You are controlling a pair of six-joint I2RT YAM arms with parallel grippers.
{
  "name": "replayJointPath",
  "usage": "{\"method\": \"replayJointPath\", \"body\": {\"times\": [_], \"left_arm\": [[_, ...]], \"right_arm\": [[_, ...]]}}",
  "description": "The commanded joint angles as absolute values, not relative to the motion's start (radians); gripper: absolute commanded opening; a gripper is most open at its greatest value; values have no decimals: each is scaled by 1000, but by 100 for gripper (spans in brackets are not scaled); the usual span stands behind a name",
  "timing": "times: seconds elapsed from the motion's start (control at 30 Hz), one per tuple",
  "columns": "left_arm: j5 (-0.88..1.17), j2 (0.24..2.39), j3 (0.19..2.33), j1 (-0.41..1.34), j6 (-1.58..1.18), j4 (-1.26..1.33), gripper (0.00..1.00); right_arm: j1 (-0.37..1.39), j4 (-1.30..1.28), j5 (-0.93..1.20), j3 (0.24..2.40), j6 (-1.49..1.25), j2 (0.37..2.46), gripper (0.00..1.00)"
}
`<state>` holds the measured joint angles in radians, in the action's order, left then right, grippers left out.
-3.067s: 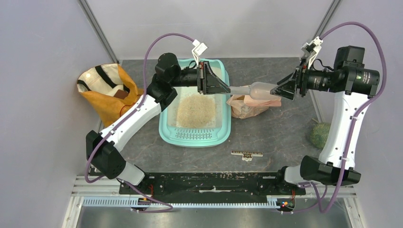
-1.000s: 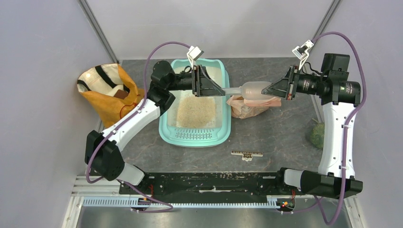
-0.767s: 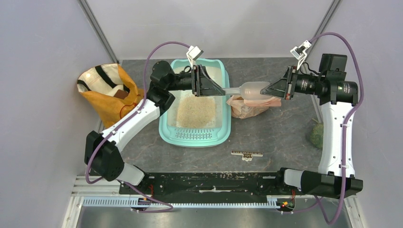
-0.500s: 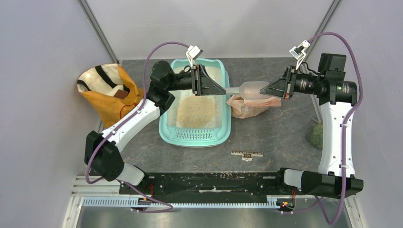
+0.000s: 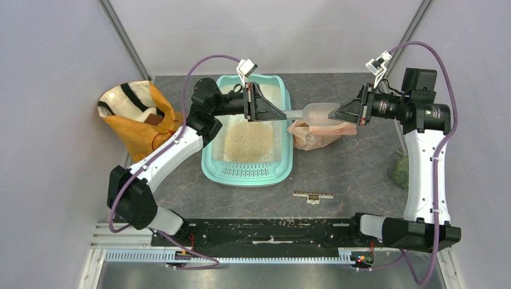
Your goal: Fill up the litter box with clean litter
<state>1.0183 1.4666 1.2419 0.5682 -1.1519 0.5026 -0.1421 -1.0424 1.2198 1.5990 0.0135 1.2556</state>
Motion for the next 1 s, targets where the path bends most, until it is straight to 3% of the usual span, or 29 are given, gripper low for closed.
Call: {"method": "replayJointPath", "body": {"times": [0.0,0.03,0.07,0.17,0.2,0.27,0.4,0.53,0.8,0.97], "left_arm": [[1015,1456,1255,582,-1182,546,16],[1015,1458,1257,579,-1186,547,8],[1011,1459,1256,573,-1194,546,2],[1005,1458,1258,533,-1184,534,2],[998,1458,1258,509,-1187,532,2],[984,1455,1257,461,-1185,525,2],[968,1453,1258,384,-1179,527,2],[960,1449,1255,357,-1169,517,2],[949,1439,1264,337,-1126,457,2],[948,1433,1263,337,-1108,429,2]], "right_arm": [[-135,-998,1208,1604,7,1237,0],[-135,-1000,1205,1608,9,1239,6],[-135,-1000,1194,1617,10,1242,22],[-151,-1019,1108,1662,53,1242,74],[-171,-1020,1069,1680,81,1241,84],[-222,-1018,1020,1707,153,1244,94],[-267,-983,871,1650,368,1226,97],[-268,-647,710,1310,583,1070,97],[-252,-287,721,911,870,936,97],[-209,-196,722,797,965,918,97]]}}
